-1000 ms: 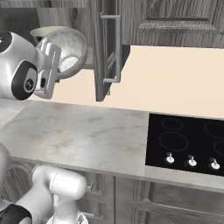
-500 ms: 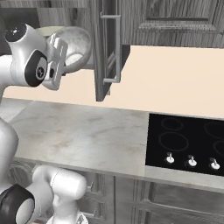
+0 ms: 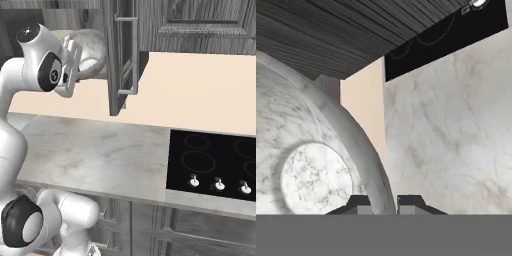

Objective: Open the cabinet. Pick the bowls from the counter and place them in the cabinet. Then close the cabinet.

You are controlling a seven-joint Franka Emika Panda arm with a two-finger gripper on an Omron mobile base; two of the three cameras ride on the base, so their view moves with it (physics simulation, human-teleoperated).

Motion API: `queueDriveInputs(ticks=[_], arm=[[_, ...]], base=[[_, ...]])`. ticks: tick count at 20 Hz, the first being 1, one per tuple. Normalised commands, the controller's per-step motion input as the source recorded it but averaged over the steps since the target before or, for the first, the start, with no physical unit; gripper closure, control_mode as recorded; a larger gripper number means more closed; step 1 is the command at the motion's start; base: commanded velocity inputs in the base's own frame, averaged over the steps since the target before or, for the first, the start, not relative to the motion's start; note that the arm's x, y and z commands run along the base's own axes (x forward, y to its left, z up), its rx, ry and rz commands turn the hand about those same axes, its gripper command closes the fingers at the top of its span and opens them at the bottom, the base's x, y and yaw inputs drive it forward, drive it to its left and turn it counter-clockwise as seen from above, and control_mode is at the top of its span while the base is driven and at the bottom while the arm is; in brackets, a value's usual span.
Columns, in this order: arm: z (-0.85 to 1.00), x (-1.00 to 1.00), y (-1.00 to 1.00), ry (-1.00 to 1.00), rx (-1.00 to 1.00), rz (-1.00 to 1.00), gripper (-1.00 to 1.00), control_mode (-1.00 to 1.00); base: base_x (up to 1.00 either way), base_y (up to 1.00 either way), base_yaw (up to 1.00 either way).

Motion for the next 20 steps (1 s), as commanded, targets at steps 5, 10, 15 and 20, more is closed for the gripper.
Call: queueDriveInputs(ticks=[5,10,15,20], arm=[[0.00,0.32,0.00,0.00,0.00,0.00,1.00,-1.00],[0.00,0.39,0.00,0.00,0.00,0.00,1.00,-1.00],[0.00,0.43,0.00,0.00,0.00,0.00,1.00,-1.00],[0.00,0.39,-0.01,0.00,0.00,0.00,1.00,-1.00]], base=[[0.00,0.00,0.00],[0.00,0.00,0.00],[0.00,0.00,0.00],[0.00,0.00,0.00]])
